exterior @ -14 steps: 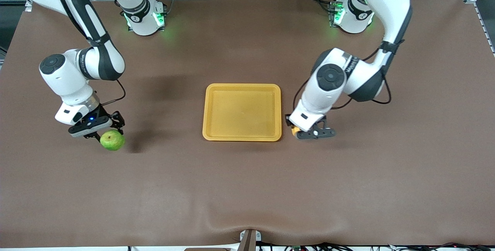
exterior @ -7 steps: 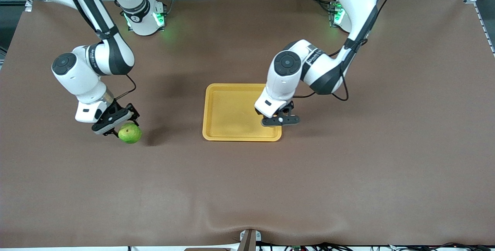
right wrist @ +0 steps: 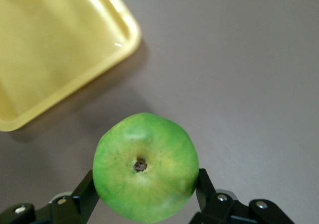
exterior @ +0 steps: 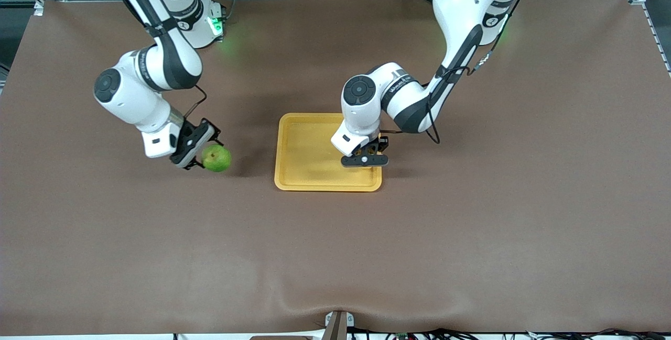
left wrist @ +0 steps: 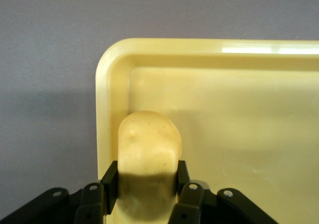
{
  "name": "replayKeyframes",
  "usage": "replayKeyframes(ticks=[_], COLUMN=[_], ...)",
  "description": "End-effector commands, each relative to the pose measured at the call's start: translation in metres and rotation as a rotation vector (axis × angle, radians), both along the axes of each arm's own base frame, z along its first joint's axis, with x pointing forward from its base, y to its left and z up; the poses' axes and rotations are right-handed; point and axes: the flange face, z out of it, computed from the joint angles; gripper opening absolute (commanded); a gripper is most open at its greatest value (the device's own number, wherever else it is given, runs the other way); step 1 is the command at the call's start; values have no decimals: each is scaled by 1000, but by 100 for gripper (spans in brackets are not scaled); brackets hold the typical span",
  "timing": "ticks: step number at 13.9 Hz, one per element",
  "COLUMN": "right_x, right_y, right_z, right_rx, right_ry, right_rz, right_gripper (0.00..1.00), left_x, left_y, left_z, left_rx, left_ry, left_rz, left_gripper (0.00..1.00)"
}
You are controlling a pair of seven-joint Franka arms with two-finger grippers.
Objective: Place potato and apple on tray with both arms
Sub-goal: 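Carry the potato to the tray while the right gripper lifts the apple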
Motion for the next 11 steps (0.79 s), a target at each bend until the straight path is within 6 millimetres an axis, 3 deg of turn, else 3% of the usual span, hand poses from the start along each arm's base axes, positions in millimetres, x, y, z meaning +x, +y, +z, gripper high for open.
replayKeyframes(ticks=[1, 2, 3, 5, 7, 9, 11], right_x=[-13, -13, -12, -16, -27, -17, -8], right_y=[49, 74, 101, 134, 158, 158, 160], right_z=[13, 14, 10, 9, 0, -9, -19], right_rx=[26, 37, 51, 61, 62, 66, 73], right_ry=[-42, -53, -56, -80, -96, -106, -143], right_rz=[162, 225, 288, 423, 545, 601, 733], right_gripper=[0, 0, 0, 0, 4, 5, 6], left_x=[7, 8, 9, 8, 12, 23, 55], left_y=[1, 2, 3, 4, 6, 8, 35], left_z=[3, 2, 0, -6, -5, 13, 50], left_rx=[18, 19, 21, 24, 28, 17, 2], left_ry=[-21, -20, -17, -10, -13, -48, -93], left_rz=[12, 15, 16, 17, 9, 9, 36], left_gripper=[9, 18, 33, 60, 100, 100, 100])
